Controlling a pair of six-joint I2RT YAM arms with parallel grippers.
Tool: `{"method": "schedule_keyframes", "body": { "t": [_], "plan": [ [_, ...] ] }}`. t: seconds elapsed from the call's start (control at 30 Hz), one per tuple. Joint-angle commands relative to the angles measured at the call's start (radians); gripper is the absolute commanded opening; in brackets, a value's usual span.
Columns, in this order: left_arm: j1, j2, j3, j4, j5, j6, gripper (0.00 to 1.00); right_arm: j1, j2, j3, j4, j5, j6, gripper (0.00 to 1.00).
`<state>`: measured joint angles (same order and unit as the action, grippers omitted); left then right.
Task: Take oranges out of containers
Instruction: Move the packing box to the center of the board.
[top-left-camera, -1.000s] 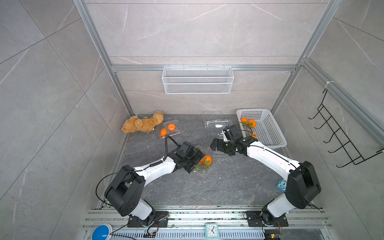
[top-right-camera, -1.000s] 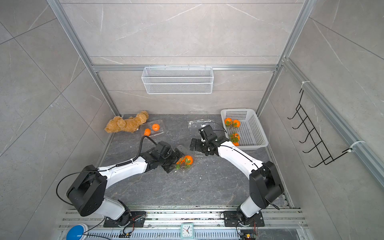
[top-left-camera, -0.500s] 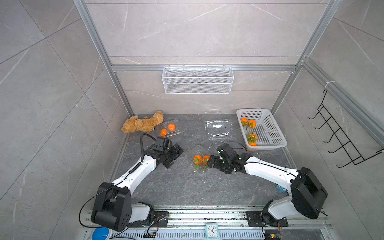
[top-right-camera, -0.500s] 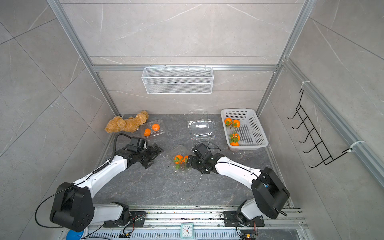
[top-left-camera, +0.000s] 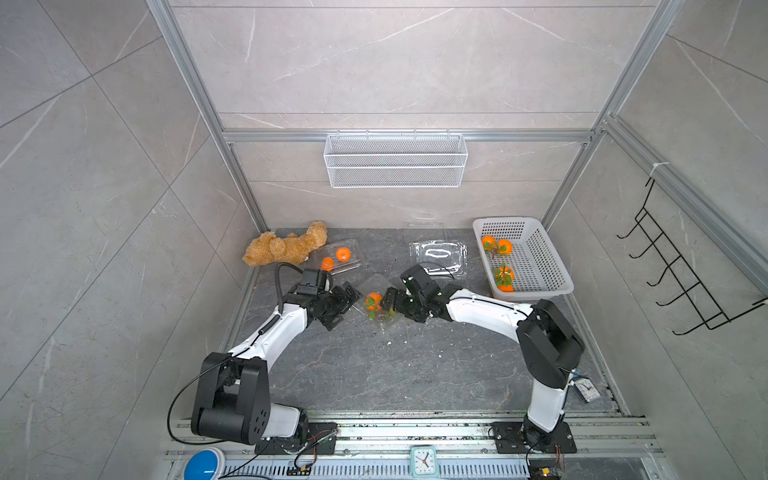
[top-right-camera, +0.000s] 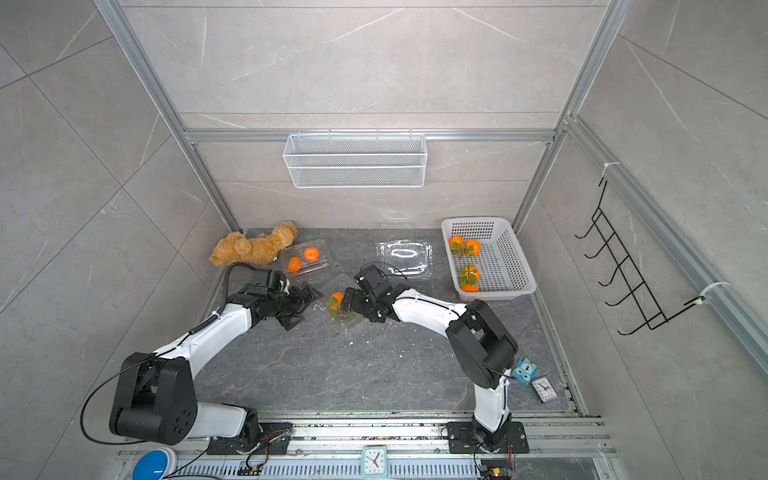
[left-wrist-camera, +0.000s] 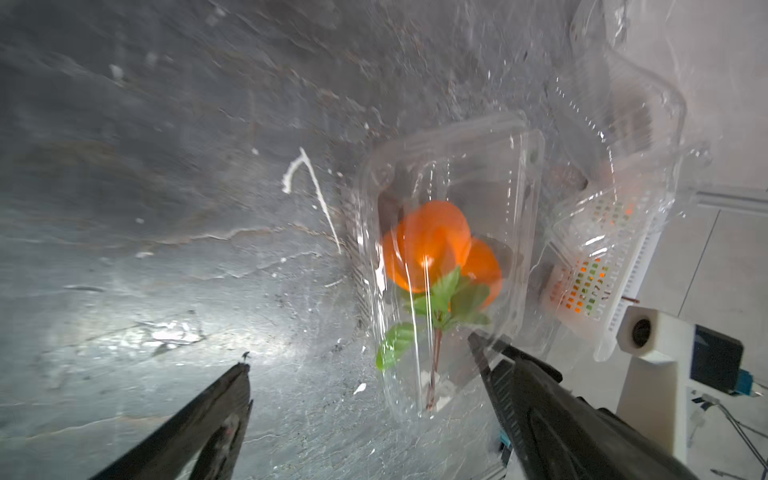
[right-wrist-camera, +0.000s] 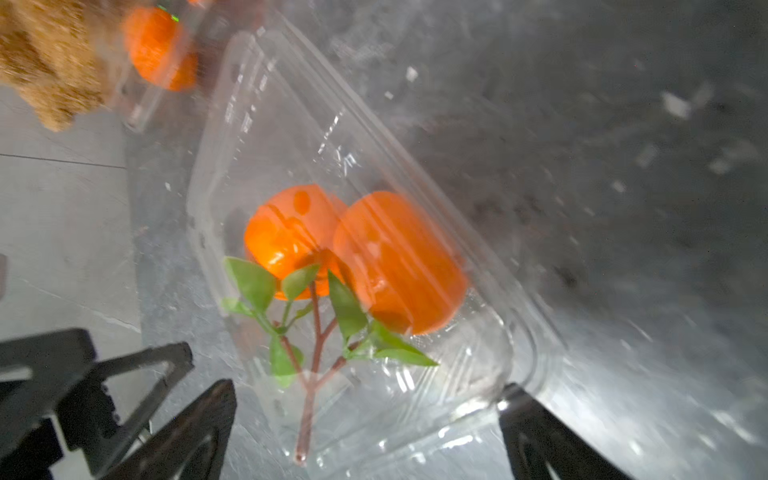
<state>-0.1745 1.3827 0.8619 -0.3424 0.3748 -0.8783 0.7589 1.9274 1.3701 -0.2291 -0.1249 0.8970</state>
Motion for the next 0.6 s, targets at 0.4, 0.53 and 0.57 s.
{"method": "schedule_keyframes", "body": {
  "t": [0.4,0.53,0.57],
  "plan": [
    [0.066,0.158,0.275,-0.120,-0.231,0.156,1.00,-0.014,0.098,0.139,-0.023,-0.023,-0.114,1.00],
    [0.064,0.301,0.376,-0.073,-0.226,0.216,1.00,-0.014,0.117,0.113,0.037,-0.080,-0.100,1.00],
    [0.063,0.330,0.390,-0.057,-0.210,0.228,1.00,-0.015,0.120,0.107,0.057,-0.090,-0.098,1.00]
  ]
}}
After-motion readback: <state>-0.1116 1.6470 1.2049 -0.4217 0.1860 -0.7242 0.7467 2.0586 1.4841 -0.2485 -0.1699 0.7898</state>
